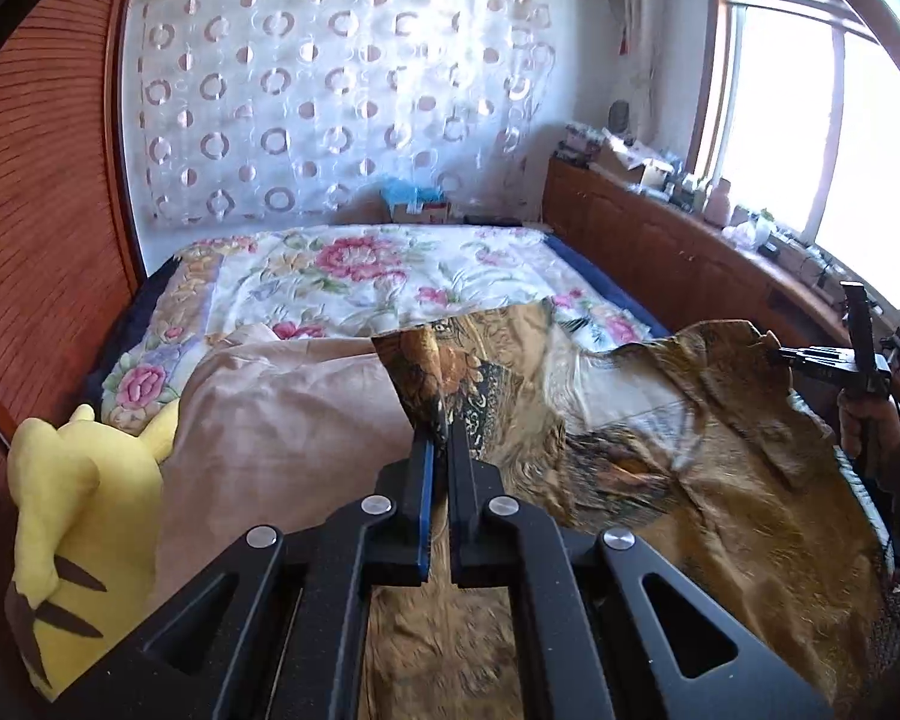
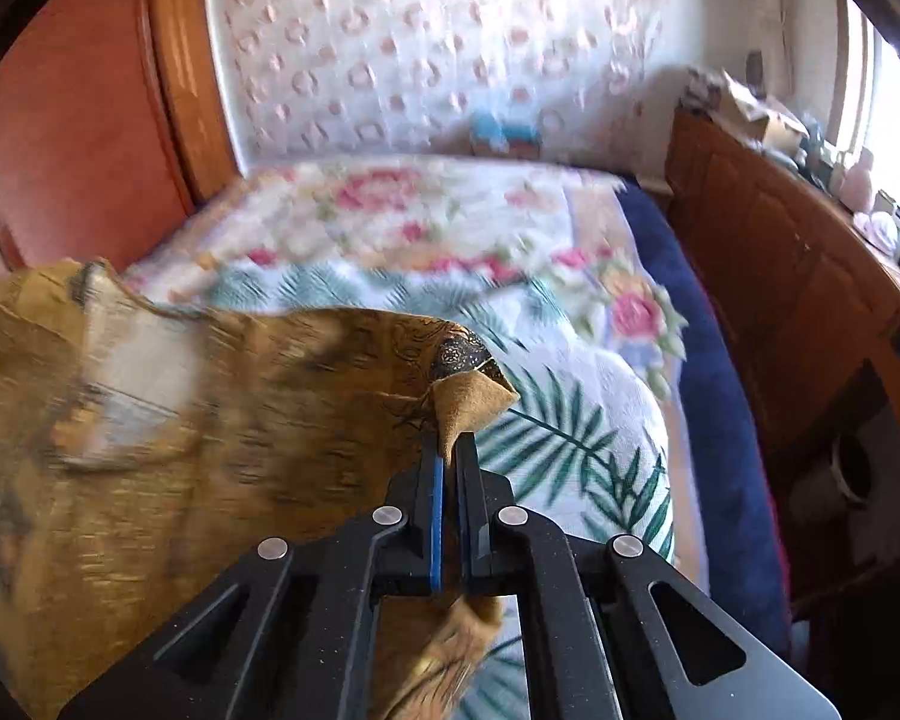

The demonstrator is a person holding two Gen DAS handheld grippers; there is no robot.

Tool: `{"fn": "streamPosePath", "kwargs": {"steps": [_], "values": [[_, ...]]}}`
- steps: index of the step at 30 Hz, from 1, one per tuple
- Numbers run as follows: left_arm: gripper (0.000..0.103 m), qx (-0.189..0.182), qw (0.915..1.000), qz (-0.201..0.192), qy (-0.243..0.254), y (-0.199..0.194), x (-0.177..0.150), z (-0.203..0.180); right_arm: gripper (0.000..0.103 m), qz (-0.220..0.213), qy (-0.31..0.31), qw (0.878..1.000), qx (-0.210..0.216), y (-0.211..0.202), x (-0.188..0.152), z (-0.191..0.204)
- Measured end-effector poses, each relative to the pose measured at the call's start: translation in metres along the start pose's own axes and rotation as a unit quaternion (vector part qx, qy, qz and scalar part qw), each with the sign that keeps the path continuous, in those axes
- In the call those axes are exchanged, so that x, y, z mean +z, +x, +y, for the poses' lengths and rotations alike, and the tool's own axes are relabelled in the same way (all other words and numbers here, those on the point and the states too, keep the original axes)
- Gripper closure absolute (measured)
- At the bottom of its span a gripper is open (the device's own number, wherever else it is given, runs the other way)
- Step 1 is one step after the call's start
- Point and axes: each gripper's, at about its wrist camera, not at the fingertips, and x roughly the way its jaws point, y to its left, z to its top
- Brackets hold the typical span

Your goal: Fold small clothes

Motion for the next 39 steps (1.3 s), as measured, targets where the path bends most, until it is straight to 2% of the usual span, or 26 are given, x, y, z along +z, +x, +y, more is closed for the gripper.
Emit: {"fn": "streamPosePath", "kwargs": {"steps": [6,12,20,23,32,35,39], "values": [[0.099,0.005,0.9989,-0.047,-0.002,-0.064,-0.028,-0.004,0.1,-0.059,0.0,0.997,0.04,-0.081,-0.03,0.012],[0.099,0.021,0.9992,-0.035,0.001,-0.083,-0.061,0.01,0.1,-0.081,0.012,0.994,0.074,-0.135,-0.08,0.008],[0.1,0.037,0.9979,-0.04,-0.036,-0.108,-0.106,0.022,0.1,-0.062,0.03,0.993,0.091,-0.162,-0.13,-0.007],[0.1,0.04,0.9966,-0.043,-0.059,-0.117,-0.118,0.025,0.1,-0.06,0.024,0.994,0.085,-0.176,-0.133,-0.001],[0.1,0.048,0.9957,-0.047,-0.064,-0.154,-0.134,0.018,0.1,-0.037,-0.005,0.996,0.086,-0.213,-0.134,0.012],[0.1,0.055,0.9951,-0.051,-0.065,-0.165,-0.136,0.022,0.1,-0.027,-0.008,0.997,0.075,-0.217,-0.139,0.008],[0.098,0.07,0.9942,-0.039,-0.071,-0.159,-0.133,0.03,0.1,-0.006,0.002,0.998,0.061,-0.21,-0.143,0.0]]}}
